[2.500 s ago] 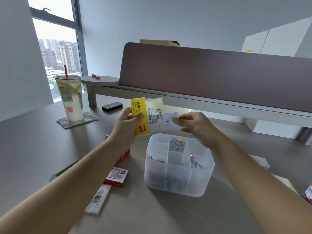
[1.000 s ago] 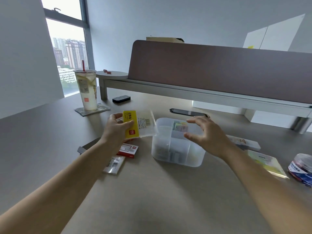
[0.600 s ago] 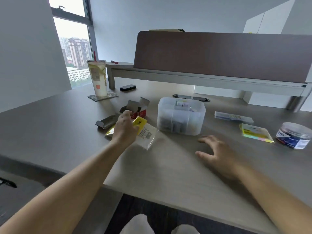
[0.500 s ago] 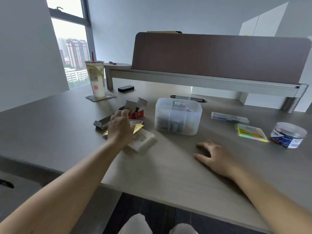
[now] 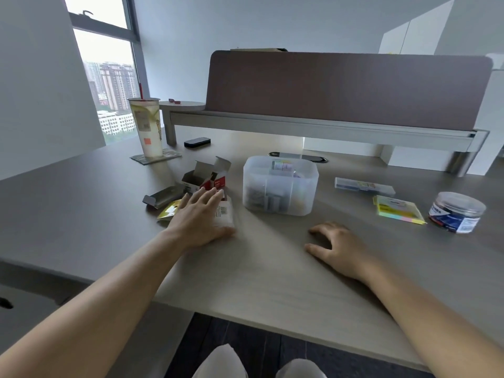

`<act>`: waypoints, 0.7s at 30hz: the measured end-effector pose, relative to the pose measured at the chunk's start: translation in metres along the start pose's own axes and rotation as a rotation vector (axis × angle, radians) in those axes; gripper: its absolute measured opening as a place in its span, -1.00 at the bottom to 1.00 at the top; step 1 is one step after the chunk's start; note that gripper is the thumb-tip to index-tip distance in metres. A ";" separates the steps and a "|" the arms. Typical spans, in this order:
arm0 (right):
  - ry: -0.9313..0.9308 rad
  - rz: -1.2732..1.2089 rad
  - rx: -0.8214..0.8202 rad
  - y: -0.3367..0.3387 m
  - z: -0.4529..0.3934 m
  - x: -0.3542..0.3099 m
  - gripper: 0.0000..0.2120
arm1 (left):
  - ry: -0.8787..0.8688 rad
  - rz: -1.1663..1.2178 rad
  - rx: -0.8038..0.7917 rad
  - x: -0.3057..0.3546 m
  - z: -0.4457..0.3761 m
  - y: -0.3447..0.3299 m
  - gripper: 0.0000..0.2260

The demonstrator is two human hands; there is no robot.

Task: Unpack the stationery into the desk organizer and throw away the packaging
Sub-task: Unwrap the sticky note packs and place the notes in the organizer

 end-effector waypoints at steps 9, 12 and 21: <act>-0.147 -0.022 0.072 0.031 0.010 0.056 -0.54 | -0.389 0.157 0.050 0.107 0.011 0.011 -0.34; -0.242 -0.019 0.179 0.050 0.010 0.096 -0.53 | -0.414 0.171 -0.067 0.139 0.002 -0.005 -0.38; -0.437 0.139 0.154 0.058 -0.016 0.169 -0.39 | -0.405 0.132 -0.232 0.150 -0.022 -0.042 -0.18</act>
Point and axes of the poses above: each hand's wrist, its own z-axis away from the middle knuckle, its own y-axis out of the back of the hand, x = y × z, the point moved 8 cm from there along -z, towards the middle knuckle, and after that the axes turned 5 degrees about -x, right-handed, at the moved point
